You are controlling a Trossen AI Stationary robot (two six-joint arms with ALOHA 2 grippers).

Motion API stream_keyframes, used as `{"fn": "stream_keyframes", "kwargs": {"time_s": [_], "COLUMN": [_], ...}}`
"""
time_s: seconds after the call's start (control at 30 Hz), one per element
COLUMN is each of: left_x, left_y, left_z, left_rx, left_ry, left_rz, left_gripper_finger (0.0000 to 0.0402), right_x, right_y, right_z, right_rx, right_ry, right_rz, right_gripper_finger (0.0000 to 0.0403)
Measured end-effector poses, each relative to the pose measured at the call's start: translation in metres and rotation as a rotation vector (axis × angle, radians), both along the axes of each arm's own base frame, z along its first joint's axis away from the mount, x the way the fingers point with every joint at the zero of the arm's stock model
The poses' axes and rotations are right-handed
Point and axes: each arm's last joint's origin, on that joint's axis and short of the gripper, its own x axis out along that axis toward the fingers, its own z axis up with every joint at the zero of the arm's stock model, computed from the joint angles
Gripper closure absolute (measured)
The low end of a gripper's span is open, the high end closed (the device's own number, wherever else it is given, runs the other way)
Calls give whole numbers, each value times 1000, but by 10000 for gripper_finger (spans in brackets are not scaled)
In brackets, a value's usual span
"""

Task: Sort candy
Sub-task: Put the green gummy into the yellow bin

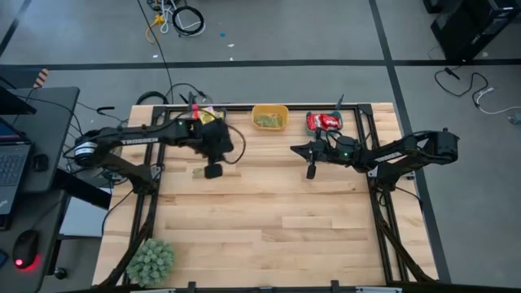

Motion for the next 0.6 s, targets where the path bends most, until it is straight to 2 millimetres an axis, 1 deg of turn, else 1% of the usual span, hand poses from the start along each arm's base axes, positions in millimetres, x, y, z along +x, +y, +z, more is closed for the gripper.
{"fn": "stream_keyframes", "kwargs": {"time_s": [0.1, 0.23, 0.33, 0.43, 0.6], "left_x": [-10, -27, -39, -46, -53], "left_y": [-10, -20, -23, -24, -26], "left_z": [-2, -19, -34, -48, -69], "left_rx": [-11, -48, -49, -49, -62], "left_ry": [73, 125, 151, 159, 226], "left_rz": [38, 79, 117, 146, 141], "left_gripper_finger": [401, 401, 401, 397, 370], "right_x": [0, 0, 0, 0, 0], "right_y": [0, 0, 1, 1, 1], "right_z": [0, 0, 0, 0, 0], "right_rx": [0, 13, 16, 16, 24], "right_ry": [0, -3, -4, -5, -8], "right_rz": [4, 16, 19, 20, 22], "right_gripper_finger": [403, 403, 403, 403, 403]}}
